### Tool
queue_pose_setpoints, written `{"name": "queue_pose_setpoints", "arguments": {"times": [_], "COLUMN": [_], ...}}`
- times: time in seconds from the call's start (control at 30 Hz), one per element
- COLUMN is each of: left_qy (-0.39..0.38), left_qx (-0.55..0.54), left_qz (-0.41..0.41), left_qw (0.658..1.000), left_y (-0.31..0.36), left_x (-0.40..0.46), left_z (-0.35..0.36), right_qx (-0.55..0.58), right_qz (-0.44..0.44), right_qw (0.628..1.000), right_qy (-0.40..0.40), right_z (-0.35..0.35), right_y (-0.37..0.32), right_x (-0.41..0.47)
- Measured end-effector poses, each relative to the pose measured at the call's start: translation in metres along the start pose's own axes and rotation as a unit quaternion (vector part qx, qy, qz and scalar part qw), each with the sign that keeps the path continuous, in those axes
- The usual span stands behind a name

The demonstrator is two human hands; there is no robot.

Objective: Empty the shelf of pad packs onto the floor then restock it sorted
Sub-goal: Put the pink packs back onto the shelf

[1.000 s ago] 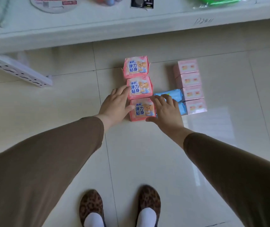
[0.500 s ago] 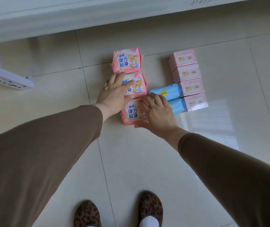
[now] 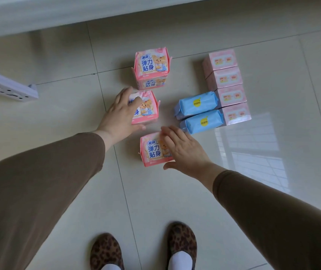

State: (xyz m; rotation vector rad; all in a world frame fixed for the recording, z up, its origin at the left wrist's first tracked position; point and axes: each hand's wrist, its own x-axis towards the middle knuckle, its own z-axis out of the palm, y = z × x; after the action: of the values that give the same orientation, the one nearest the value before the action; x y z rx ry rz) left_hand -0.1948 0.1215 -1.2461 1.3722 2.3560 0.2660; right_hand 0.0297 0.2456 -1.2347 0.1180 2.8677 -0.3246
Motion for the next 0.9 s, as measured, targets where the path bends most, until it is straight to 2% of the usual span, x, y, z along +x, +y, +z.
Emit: {"name": "queue_pose_setpoints", "arguments": {"times": [0.17,0.3,0.47,0.63,0.9], "left_qy": [0.003,0.005,0.007,0.001,0.047], "left_qx": [-0.030,-0.103,-0.115,-0.117,-0.122], "left_qz": [-0.038,-0.080,-0.106,-0.127,-0.120], "left_qw": [0.999,0.991,0.988,0.985,0.984], "left_y": [-0.006,-0.004,0.008,0.033,0.107], "left_x": [-0.008,-0.023,-0.061,-0.102,-0.159], "left_z": [-0.003,-0.018,-0.072,-0.171,-0.393], "right_qx": [0.122,0.261,0.315,0.337,0.306], "right_qz": [0.076,0.151,0.182,0.192,0.148], "right_qw": [0.989,0.953,0.931,0.921,0.937], "right_qy": [-0.023,-0.020,-0.043,-0.019,0.084], "right_z": [0.001,-0.010,-0.063,-0.170,-0.425], "right_y": [-0.012,-0.016,-0.023,-0.032,-0.050], "right_x": [-0.001,-0.001,-0.028,-0.054,-0.078]}}
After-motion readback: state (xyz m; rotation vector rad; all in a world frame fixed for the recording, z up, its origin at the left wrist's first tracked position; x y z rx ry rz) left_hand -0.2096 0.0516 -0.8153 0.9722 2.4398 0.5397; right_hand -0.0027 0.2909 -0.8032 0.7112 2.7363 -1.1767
